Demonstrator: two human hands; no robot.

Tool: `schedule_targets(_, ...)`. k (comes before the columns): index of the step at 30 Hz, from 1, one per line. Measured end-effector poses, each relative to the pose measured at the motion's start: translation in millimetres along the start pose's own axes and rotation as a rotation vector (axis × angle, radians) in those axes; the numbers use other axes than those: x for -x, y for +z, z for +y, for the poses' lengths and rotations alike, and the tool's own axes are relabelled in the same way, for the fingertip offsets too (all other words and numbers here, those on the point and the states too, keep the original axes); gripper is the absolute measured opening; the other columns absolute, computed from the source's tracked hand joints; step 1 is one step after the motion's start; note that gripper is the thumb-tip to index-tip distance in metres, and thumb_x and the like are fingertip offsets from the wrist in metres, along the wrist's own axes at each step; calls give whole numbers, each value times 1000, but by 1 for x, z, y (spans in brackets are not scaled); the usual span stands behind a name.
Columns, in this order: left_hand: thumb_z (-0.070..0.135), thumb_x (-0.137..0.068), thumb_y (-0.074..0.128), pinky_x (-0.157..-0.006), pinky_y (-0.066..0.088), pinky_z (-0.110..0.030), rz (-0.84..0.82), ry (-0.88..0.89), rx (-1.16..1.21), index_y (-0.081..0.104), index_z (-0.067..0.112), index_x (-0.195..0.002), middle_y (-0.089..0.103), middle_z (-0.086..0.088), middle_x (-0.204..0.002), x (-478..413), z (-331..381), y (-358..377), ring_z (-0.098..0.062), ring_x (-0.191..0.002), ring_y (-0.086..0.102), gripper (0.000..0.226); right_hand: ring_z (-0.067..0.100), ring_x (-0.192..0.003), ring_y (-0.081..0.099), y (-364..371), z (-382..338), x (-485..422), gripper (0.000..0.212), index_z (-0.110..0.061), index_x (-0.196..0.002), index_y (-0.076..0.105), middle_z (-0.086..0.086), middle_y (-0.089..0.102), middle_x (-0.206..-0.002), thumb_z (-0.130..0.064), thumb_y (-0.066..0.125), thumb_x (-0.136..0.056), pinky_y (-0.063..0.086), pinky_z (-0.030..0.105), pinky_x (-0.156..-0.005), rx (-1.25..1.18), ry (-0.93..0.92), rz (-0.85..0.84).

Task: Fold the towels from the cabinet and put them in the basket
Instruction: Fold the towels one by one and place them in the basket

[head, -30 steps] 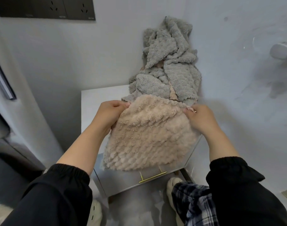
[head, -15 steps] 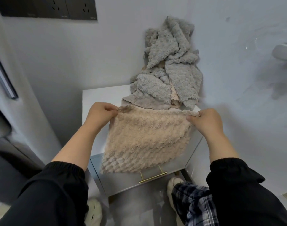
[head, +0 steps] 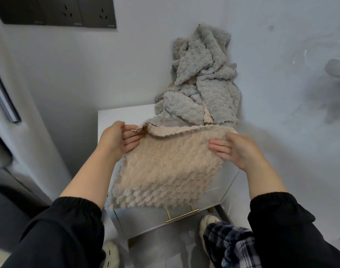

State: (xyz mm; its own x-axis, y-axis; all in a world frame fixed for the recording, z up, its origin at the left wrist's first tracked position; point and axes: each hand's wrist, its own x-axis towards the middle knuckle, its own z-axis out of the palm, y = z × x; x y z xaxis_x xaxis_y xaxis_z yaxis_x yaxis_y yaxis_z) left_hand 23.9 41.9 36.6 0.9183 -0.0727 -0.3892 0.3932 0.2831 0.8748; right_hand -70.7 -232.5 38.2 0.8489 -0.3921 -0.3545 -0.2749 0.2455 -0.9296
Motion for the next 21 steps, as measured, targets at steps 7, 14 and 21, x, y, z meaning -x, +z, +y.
schedule_targets(7, 29, -99, 44, -97, 40, -32, -44, 216, 188, 68, 10, -83, 72, 3, -77, -10, 10, 5, -13, -80, 61, 34, 20, -107, 61, 26, -8, -15, 43, -13, -87, 64, 6, 71, -96, -37, 31, -103, 42, 31, -90, -162, -353, -104)
schedule_targets(14, 16, -88, 66, -82, 51, -30, 44, 178, 91, 66, 12, -78, 67, 0, -76, -22, 0, -2, -15, -75, 60, 10, 14, -75, 61, 20, -5, -21, 21, -11, -66, 64, -1, 65, -70, -5, 61, -87, 49, 23, -60, -113, -325, 156)
schedule_targets(21, -3, -88, 59, -57, 58, -24, 3, 122, -186, 67, 9, -87, 63, -9, -82, -11, -1, -16, -17, -73, 61, 15, 24, -69, 59, 5, 8, -9, 17, -9, -78, 63, 10, 60, -86, 4, 56, -88, 54, 23, -48, 150, -217, 129)
